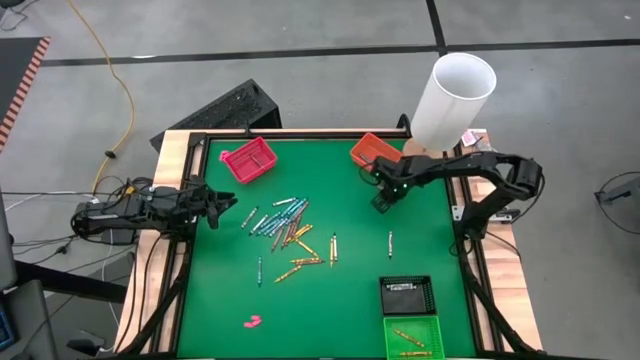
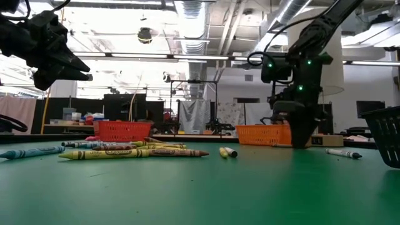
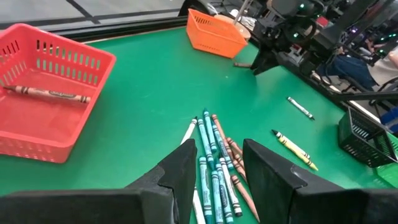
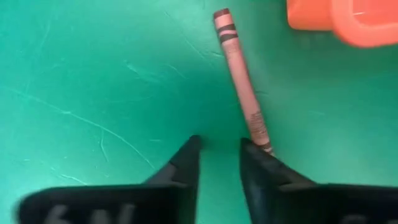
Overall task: Sort crayons
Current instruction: Put the brown crayon into the red bin
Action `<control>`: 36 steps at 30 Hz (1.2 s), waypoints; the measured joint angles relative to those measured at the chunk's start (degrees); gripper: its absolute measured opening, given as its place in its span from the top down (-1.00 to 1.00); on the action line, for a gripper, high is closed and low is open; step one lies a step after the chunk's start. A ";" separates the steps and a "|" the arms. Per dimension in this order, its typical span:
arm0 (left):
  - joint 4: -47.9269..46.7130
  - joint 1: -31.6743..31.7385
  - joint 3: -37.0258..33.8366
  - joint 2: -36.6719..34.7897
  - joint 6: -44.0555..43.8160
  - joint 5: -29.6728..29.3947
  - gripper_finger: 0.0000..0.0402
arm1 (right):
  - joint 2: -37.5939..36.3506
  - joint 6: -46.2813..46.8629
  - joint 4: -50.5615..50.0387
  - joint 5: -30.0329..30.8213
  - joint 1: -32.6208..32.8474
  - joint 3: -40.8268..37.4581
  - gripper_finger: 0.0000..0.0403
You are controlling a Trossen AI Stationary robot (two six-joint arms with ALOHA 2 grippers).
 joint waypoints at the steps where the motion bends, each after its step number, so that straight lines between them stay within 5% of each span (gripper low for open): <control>1: 0.00 0.02 0.00 0.00 0.00 0.00 0.40 | 0.00 0.09 -0.17 0.00 0.14 0.14 0.63; 5: -0.02 0.02 0.00 0.00 0.00 -0.09 0.40 | -0.25 0.31 -1.27 -0.62 0.58 1.11 0.96; 20: -0.04 0.00 -0.02 0.00 0.02 -0.14 0.40 | -0.15 1.26 -9.04 -0.75 6.52 9.17 0.99; 25: -0.04 0.01 -0.02 0.00 0.01 -0.14 0.40 | -0.17 0.19 -13.07 0.18 5.41 9.74 0.81; 36: -0.08 0.01 -0.02 0.00 0.02 -0.15 0.40 | -0.08 -3.14 -14.20 7.62 3.54 9.74 0.09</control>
